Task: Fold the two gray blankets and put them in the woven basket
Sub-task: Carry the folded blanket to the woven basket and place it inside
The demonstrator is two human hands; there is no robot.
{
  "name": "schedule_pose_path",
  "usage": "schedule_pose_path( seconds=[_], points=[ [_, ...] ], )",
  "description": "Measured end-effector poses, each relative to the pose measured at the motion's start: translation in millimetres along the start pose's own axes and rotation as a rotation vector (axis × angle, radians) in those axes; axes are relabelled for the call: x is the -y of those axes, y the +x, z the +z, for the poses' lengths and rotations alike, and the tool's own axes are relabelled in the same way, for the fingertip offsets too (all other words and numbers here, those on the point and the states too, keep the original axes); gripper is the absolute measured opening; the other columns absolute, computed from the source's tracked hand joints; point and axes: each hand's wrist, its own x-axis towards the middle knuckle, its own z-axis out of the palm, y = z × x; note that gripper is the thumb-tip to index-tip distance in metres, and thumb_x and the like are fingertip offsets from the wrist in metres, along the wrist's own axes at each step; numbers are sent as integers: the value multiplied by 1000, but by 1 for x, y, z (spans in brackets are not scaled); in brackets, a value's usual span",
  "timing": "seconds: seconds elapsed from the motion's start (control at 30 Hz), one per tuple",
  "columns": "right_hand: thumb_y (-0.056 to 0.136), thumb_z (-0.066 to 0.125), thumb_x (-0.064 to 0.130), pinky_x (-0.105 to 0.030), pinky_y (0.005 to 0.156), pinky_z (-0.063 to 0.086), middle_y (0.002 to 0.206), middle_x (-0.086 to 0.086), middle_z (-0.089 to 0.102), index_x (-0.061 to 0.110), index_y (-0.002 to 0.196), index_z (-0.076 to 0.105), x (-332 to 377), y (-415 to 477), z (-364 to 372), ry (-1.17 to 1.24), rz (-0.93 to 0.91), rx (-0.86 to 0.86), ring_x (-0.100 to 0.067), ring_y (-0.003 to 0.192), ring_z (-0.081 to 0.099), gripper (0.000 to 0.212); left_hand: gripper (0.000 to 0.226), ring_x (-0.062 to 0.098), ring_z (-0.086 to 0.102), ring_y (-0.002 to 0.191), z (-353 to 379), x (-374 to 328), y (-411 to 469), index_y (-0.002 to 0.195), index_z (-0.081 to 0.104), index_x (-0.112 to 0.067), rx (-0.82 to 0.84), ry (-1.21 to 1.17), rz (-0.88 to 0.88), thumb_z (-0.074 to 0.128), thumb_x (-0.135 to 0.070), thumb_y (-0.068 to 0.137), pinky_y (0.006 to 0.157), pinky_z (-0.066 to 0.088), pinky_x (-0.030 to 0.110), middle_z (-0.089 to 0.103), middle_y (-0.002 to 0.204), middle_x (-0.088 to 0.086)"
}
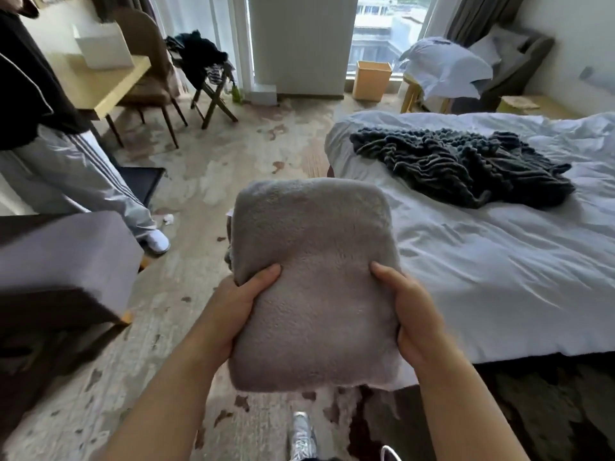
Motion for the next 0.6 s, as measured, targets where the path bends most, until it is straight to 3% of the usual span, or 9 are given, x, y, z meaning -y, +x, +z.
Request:
schedule_pose_path(
  seconds=[0.1, 0.27, 0.37, 0.6],
  points=[
    [86, 65, 23, -46, 78, 59, 98, -19, 73, 8, 107, 67, 32, 78, 40, -22, 4, 68, -35, 89, 71, 26, 57, 20, 73, 87, -17, -44, 59, 103, 71, -16, -87, 9, 20, 77, -50, 58, 68, 53, 30, 76, 95, 4],
    [83, 68, 21, -39, 67, 56, 95, -21, 72, 0, 105, 63, 60, 181, 106, -86, 17, 134, -35, 83, 71, 32, 33, 15, 72, 88, -55, -103, 135, 90, 75, -27, -186, 25, 81, 76, -44, 62, 75, 53, 31, 76, 95, -2],
    [77, 71, 25, -40, 73, 56, 96, -20, 73, 2, 104, 66, 67, 245, 142, -117, 55, 205, -34, 87, 71, 36, 50, 20, 72, 88, -82, -126, 196, 97, 74, -17, -227, -2, 69, 77, -46, 57, 79, 53, 35, 76, 95, 4],
    [84, 68, 21, -39, 74, 56, 93, -18, 73, 5, 98, 69, 92, 406, 212, -186, 50, 99, -33, 85, 72, 21, 48, 22, 73, 83, -137, -183, 389, 97, 72, -9, -150, -83, -8, 74, -43, 63, 67, 56, 29, 76, 93, 8]
  ],
)
